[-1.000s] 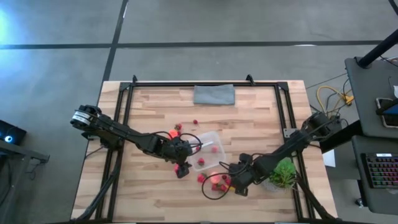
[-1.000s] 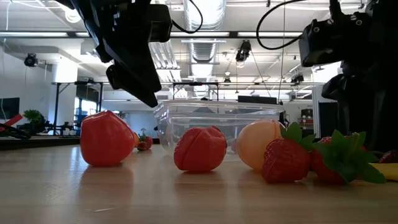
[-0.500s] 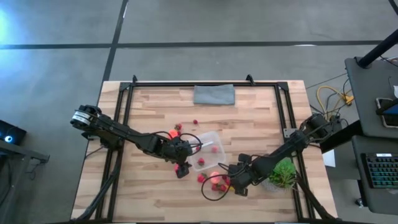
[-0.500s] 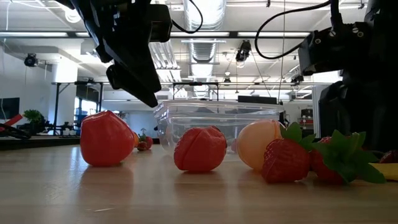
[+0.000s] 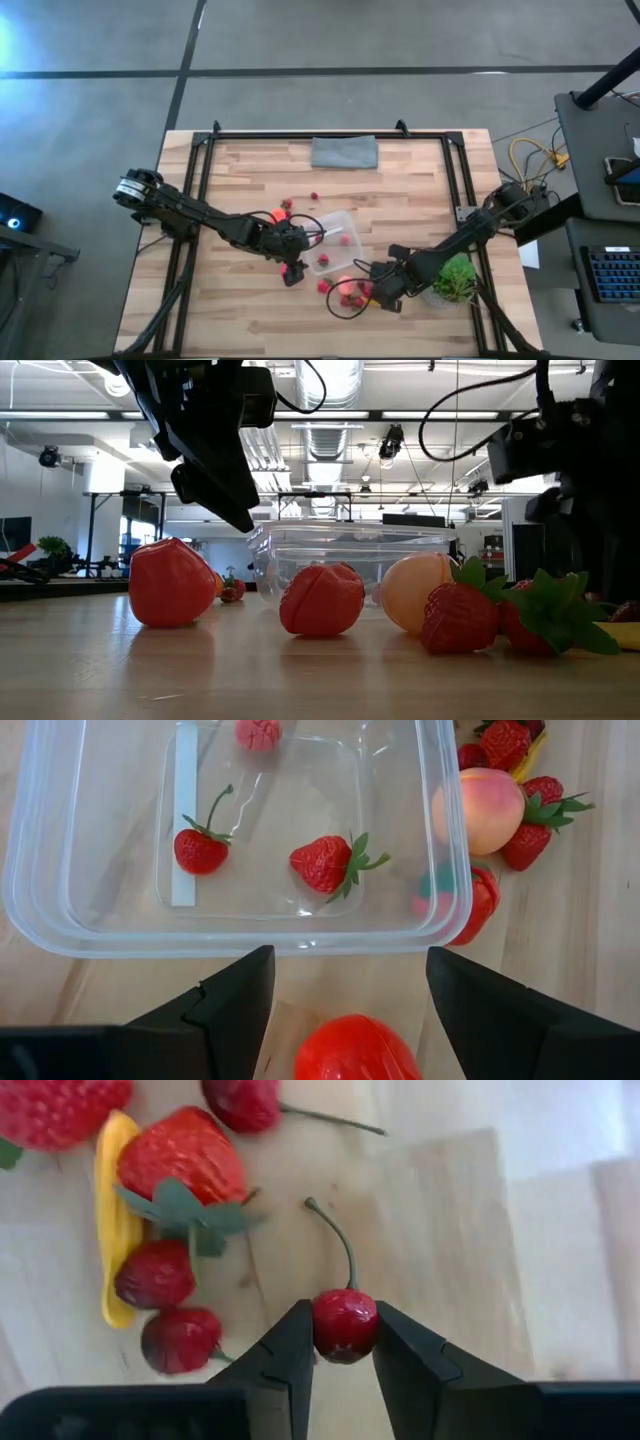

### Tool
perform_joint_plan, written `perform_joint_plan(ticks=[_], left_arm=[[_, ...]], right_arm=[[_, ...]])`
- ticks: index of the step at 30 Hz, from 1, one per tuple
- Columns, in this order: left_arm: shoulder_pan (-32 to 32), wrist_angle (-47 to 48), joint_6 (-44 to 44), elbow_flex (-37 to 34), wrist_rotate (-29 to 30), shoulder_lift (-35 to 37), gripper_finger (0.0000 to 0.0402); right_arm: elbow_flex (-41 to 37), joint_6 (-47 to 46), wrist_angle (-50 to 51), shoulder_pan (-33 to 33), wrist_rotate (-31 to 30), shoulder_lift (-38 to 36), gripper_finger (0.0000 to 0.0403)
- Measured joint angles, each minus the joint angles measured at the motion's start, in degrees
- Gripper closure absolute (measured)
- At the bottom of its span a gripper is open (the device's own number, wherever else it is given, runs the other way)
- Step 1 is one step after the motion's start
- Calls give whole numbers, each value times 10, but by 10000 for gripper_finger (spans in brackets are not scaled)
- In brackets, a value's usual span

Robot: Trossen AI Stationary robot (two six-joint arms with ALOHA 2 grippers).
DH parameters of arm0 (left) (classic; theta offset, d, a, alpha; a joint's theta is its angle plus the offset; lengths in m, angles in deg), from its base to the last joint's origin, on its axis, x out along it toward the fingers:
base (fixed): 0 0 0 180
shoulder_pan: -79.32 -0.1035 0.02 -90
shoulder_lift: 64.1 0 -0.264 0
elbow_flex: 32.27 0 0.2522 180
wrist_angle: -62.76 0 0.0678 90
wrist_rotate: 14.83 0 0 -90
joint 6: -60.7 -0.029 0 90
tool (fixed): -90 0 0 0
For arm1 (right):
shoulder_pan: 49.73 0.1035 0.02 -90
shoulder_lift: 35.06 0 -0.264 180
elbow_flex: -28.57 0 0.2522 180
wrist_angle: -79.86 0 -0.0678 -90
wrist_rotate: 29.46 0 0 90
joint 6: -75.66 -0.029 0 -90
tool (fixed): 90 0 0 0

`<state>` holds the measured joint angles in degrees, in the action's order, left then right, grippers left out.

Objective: Pick and placing Produce into tupperware
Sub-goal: Put the red cherry into the transparent container

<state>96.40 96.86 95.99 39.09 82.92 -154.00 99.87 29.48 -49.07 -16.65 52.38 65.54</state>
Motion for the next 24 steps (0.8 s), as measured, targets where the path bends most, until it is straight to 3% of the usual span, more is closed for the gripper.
perform_joint_plan(ticks=[6, 10, 14, 20, 24], left_arm=[[0, -1, 0, 0, 1, 0, 155], [0, -2, 0, 0, 3, 0, 155], [0, -1, 0, 0, 3, 0, 155], [0, 59, 4, 0, 5, 1, 155], [6, 142, 19, 0, 20, 18, 155]], right_arm=[[50, -17, 24, -1, -2, -71, 311], [84, -30, 28, -16, -57, -124, 312], [104, -21, 17, -73, -97, -142, 306], [114, 61, -70, -174, 1, -97, 292], [121, 78, -74, -193, 26, -71, 281]])
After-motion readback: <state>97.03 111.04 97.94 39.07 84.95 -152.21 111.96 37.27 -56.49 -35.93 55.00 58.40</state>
